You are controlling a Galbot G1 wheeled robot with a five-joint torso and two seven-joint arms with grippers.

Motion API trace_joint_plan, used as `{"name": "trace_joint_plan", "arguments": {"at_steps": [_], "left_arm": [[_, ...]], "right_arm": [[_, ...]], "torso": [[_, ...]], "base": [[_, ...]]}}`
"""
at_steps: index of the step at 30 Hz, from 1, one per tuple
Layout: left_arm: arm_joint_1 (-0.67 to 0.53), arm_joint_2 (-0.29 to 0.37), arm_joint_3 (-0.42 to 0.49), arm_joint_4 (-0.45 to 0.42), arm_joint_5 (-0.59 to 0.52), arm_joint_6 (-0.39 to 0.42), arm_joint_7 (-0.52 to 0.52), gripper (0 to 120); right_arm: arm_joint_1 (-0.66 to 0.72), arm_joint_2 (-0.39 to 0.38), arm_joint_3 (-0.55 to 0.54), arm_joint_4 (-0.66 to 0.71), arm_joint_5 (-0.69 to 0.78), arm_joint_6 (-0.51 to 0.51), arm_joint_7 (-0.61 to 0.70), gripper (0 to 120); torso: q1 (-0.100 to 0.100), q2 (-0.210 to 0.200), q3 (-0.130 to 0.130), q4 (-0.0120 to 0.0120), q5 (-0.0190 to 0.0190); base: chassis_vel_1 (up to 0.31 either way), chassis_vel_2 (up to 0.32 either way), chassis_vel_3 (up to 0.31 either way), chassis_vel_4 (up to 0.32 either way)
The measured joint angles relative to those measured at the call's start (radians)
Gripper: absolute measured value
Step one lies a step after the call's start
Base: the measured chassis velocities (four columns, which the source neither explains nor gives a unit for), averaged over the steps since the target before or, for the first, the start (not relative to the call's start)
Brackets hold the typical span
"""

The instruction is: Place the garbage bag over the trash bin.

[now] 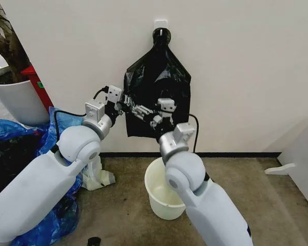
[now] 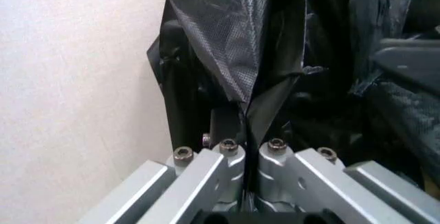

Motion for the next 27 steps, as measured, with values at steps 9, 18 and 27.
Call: {"name": "trace_joint_plan", "arguments": {"at_steps": [9, 18, 27], "left_arm": [[0.011, 0.017, -0.02, -0.04, -0.021, 0.005, -0.006, 0], [0.034, 0.032, -0.047, -0.066, -0.028, 0.002, -0.009, 0], [0.059, 0.033, -0.061, -0.067, -0.021, -0.01, -0.01, 0]], "right_arm": [[0.028, 0.009, 0.008, -0.059, -0.02, -0.021, 0.032, 100], [0.001, 0.0, 0.041, -0.089, -0.079, -0.01, 0.035, 100], [-0.059, -0.02, 0.096, -0.076, -0.109, 0.014, 0.027, 96]], "torso": [[0.0, 0.0, 0.0, 0.0001, 0.0], [0.0, 0.0, 0.0, 0.0001, 0.0], [0.0, 0.0, 0.0, -0.0001, 0.0]], "base": [[0.0, 0.0, 0.0, 0.0], [0.0, 0.0, 0.0, 0.0], [0.0, 0.0, 0.0, 0.0]]}}
